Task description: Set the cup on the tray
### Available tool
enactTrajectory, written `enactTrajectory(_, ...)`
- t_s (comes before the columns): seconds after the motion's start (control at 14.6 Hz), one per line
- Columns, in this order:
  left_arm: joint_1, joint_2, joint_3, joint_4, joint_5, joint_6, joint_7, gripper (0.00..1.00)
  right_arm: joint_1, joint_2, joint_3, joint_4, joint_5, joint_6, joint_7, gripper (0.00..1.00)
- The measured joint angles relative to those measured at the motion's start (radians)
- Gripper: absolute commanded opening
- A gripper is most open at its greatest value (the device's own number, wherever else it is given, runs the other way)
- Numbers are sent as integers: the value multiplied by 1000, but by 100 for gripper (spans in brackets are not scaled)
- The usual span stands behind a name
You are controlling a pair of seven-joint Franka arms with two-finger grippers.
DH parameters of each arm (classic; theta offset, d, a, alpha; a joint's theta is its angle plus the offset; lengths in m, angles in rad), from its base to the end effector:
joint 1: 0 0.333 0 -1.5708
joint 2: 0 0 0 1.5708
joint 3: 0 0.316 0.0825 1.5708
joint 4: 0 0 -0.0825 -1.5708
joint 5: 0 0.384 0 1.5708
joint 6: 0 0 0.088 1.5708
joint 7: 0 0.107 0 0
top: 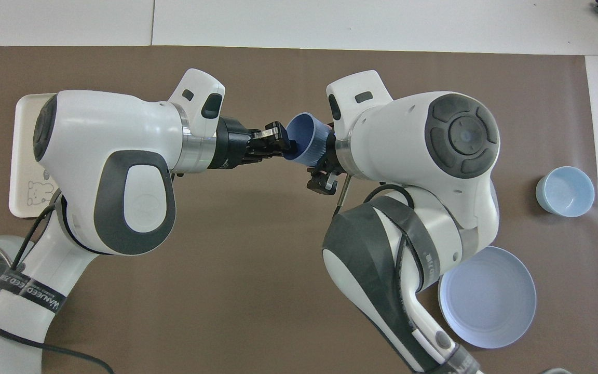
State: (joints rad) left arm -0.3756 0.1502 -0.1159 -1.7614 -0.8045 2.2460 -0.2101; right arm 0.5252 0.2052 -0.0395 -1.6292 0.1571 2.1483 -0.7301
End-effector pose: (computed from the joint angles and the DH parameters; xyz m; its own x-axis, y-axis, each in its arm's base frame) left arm 0.5559 -0.3163 0.5195 0.9909 0.1343 -0.0066 0.0998 -0.7018 0.7053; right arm 0.5745 0.3131 0.5311 0.3698 0.8718 0.3213 0.9032 -0.4184 0.0955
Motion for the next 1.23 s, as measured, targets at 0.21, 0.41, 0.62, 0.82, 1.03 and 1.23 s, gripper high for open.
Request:
enactTrajectory(0.21,0,-6,2,2,0,1,0,0,1,4,0,0,0,-2,0,0)
enactTrajectory(0.41,0,-7,2,4,0,1,0,0,1,5,0,1,0,-2,0,0)
enactTrajectory(0.62,2,-7,8,23,0,-8,0,0,0,4,-2,11,0,0,0,0)
enactTrajectory(0.82,56,-7,20,85,22,-107,6,0,0,7,-4,12,0,0,0,0)
enactTrajectory(1.03,167,-8,29,141,148,-186,28,0,0,9,-5,13,0,1,0,0)
enactTrajectory(1.23,291,-8,36,145,186,-215,151,0,-2,9,-6,13,0,1,0,0)
